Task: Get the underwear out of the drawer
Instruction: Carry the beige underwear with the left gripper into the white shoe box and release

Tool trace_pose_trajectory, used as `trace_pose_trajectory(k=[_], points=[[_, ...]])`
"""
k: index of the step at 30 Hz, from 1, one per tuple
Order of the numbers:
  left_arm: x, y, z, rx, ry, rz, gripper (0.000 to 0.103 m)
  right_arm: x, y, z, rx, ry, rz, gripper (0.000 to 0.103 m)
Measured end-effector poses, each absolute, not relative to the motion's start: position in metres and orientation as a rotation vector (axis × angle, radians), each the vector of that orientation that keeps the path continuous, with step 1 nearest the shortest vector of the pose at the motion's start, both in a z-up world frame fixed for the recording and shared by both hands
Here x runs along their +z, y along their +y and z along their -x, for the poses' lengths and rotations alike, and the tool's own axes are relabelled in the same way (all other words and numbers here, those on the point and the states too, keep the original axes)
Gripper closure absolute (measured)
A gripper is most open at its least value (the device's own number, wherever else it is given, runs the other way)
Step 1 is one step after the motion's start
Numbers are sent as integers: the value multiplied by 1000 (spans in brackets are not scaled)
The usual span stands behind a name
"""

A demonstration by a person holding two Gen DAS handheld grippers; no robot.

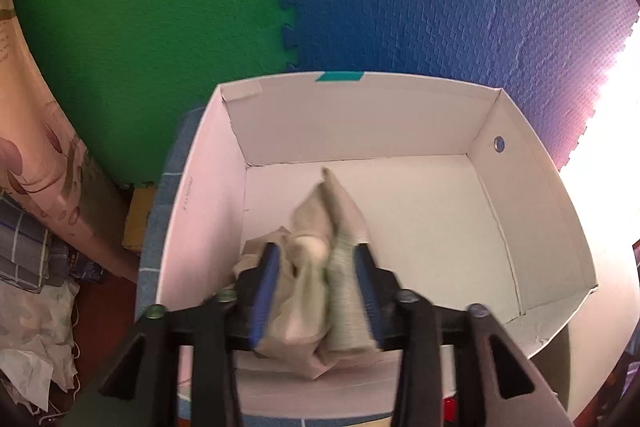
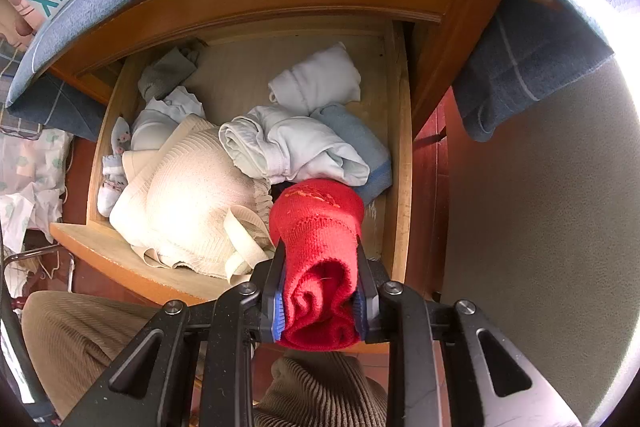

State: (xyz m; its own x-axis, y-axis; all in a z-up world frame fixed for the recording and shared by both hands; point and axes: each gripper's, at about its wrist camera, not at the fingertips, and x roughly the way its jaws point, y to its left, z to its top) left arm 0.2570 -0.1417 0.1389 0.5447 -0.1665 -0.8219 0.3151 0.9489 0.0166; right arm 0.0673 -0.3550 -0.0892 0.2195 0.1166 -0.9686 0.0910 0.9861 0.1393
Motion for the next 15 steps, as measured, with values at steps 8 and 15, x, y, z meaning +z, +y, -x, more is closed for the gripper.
trace_pose_trajectory(k=[8, 15], points=[[159, -132, -238, -287, 925, -198, 51, -89, -352, -68, 9, 1351, -164, 79], [179, -102, -205, -278, 899, -191, 51, -90, -349, -68, -3, 1351, -146, 79]])
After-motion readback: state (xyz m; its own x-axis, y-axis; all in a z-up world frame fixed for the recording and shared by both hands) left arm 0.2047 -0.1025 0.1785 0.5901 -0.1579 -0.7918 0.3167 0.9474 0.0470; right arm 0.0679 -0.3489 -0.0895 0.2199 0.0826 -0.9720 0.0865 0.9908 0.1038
